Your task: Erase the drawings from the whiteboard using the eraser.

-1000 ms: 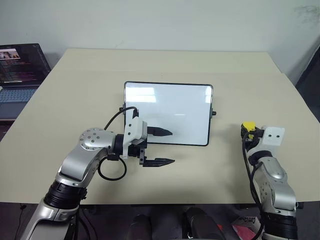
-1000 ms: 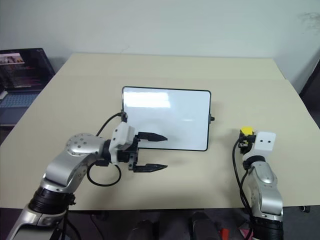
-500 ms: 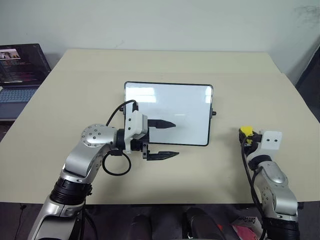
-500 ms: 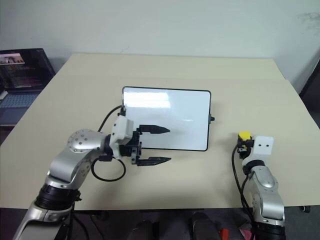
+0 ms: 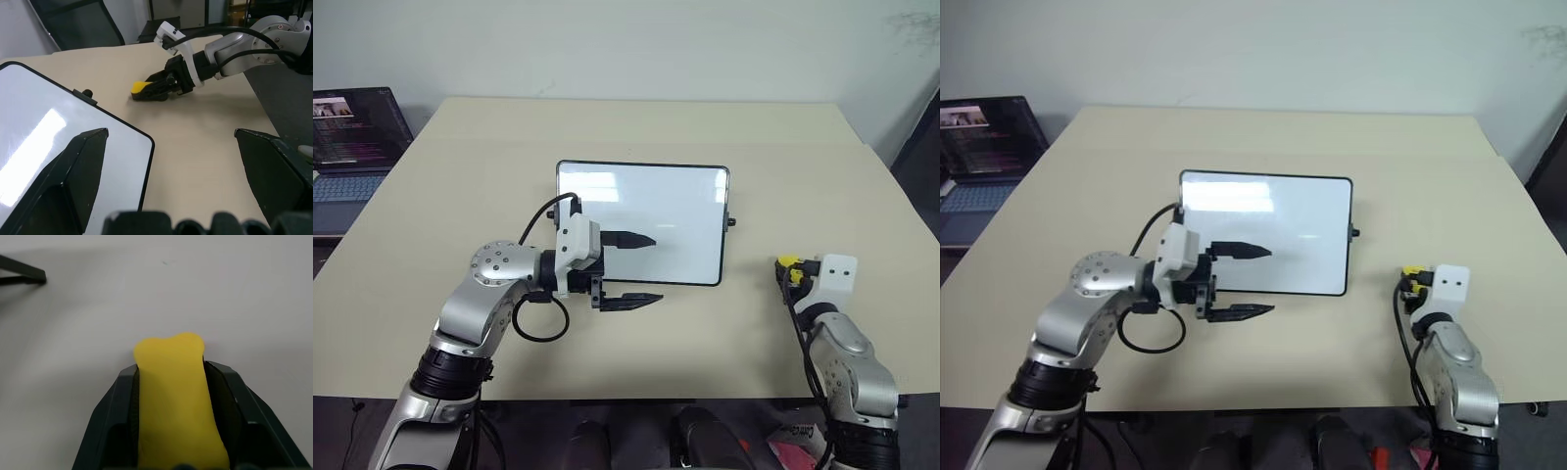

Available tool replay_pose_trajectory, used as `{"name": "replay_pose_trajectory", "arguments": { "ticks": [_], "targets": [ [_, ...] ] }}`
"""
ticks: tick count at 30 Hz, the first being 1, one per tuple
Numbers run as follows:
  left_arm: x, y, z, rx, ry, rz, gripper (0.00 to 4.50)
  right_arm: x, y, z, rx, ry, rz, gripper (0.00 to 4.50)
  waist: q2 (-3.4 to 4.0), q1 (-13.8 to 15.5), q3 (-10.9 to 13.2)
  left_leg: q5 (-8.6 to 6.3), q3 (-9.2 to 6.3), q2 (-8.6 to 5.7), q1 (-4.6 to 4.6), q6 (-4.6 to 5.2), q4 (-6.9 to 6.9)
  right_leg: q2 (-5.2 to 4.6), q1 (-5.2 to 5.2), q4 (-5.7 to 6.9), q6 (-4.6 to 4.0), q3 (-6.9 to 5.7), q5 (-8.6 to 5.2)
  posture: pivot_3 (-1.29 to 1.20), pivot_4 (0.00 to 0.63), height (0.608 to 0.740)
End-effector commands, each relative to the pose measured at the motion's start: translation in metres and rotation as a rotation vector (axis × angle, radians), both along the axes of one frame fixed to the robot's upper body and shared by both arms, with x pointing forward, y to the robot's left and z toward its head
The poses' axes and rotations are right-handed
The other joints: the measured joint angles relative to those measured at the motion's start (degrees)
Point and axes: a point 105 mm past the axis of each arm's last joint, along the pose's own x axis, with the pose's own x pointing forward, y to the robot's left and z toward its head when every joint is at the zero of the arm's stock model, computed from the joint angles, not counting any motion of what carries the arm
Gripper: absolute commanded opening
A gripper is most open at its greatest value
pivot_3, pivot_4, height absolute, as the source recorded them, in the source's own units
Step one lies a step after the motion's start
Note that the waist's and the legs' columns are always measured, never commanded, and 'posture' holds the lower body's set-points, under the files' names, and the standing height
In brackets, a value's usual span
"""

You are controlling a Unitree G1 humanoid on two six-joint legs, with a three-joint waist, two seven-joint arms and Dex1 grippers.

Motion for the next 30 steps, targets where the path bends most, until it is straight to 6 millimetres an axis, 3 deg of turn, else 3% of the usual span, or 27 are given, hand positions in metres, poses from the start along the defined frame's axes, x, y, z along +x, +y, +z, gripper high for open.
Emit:
{"name": "replay_pose_trajectory", "arguments": {
  "ticks": [1,7,10,13,17,21,30],
  "targets": [
    [0.000,-0.001,0.008,-0.015,-0.033,-0.006,4.50,-0.001,-0.011,0.015,0.024,-0.081,-0.055,2.11,0.00,0.01,0.00,0.00,0.00,0.00,0.00,0.00,0.00,0.00,0.00,0.00,0.00,0.00,0.00,0.00,0.150,0.740],
    [0.000,0.000,0.006,-0.014,-0.030,-0.001,4.50,0.002,-0.012,0.013,-0.097,-0.060,-0.053,2.11,0.00,0.00,0.00,0.00,0.01,0.00,0.00,0.00,-0.01,0.00,0.00,-0.01,0.00,0.00,0.00,0.00,0.150,0.740],
    [0.000,0.001,0.006,-0.012,-0.030,-0.001,4.50,0.003,-0.006,0.017,-0.043,-0.089,-0.031,2.11,0.01,-0.10,0.00,0.00,0.02,0.00,0.01,0.00,-0.01,0.01,0.00,-0.01,0.00,0.01,0.00,0.00,0.150,0.740],
    [0.000,0.001,0.005,-0.010,-0.031,-0.001,4.50,0.002,-0.011,0.025,-0.031,-0.125,-0.072,2.11,0.01,-0.08,0.00,0.00,0.01,0.01,0.01,0.00,-0.02,0.02,0.00,0.00,0.00,0.01,0.00,0.00,0.150,0.740],
    [0.000,0.001,0.004,-0.008,-0.029,0.001,4.50,0.004,-0.019,0.014,-0.104,-0.050,-0.116,2.11,0.01,-0.03,0.00,0.00,0.03,0.00,0.00,0.00,-0.01,0.01,0.00,-0.02,0.00,0.01,0.00,0.00,0.150,0.740],
    [0.000,0.001,0.003,-0.007,-0.029,0.003,4.50,0.002,-0.023,0.016,-0.157,-0.053,-0.178,2.11,0.01,-0.04,0.00,0.00,0.01,0.01,0.01,0.00,-0.03,0.01,0.00,-0.01,0.00,0.04,0.00,0.00,0.150,0.740],
    [-0.001,0.001,0.002,-0.007,-0.028,0.003,4.50,0.002,-0.003,0.026,0.015,-0.139,-0.054,2.11,0.01,-0.05,0.01,0.00,0.03,0.01,0.01,0.00,-0.03,0.01,0.00,-0.02,0.00,0.04,0.00,0.00,0.150,0.740]
  ]
}}
